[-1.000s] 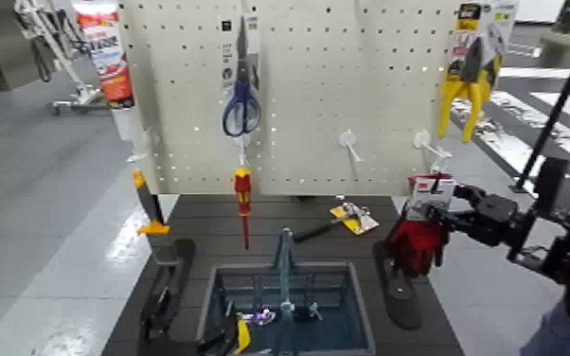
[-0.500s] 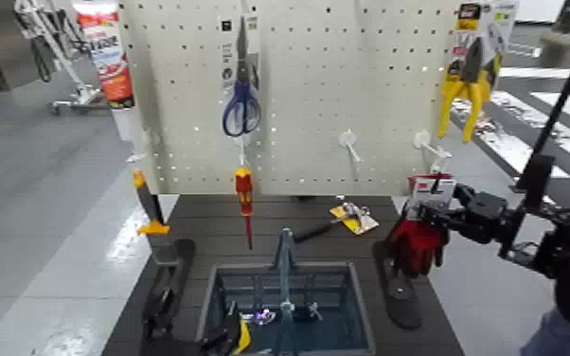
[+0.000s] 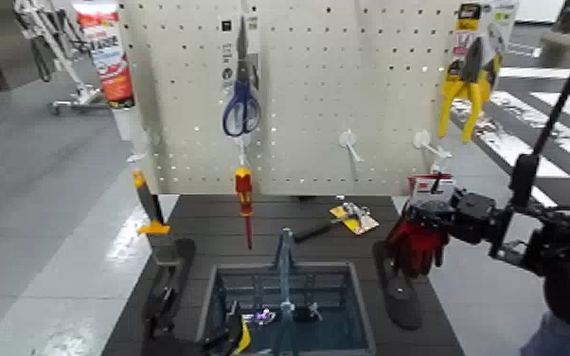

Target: Put the red colored gloves into the crate.

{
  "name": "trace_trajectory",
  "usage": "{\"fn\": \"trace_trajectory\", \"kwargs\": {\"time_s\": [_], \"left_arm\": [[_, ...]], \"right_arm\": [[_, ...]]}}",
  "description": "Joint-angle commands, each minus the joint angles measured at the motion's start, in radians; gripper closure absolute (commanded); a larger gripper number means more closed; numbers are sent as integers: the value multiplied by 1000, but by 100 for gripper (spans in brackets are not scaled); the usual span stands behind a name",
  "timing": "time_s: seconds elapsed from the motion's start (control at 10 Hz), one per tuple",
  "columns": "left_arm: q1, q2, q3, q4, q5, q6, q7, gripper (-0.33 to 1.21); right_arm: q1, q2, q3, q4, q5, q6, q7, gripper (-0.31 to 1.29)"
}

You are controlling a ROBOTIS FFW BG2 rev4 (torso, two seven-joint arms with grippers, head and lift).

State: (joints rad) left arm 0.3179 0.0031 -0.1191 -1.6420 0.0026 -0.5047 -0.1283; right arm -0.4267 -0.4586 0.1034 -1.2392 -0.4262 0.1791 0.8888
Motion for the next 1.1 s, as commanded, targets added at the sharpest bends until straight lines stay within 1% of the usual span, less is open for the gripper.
{"fn": "trace_trajectory", "kwargs": {"time_s": [0.1, 0.2, 0.7, 1.1], "left_arm": [[0, -117, 1, 1, 1, -2, -1, 17], [0, -117, 1, 1, 1, -2, -1, 17], [-2, -115, 6, 2, 4, -2, -5, 17], [-2, -115, 6, 2, 5, 0, -5, 17]], "right_arm": [[-7, 1, 1, 4, 6, 20, -8, 119], [-10, 0, 1, 0, 12, 30, -7, 116], [-17, -3, 13, 1, 21, 42, -2, 117], [-18, -8, 10, -5, 21, 42, 6, 117]]}}
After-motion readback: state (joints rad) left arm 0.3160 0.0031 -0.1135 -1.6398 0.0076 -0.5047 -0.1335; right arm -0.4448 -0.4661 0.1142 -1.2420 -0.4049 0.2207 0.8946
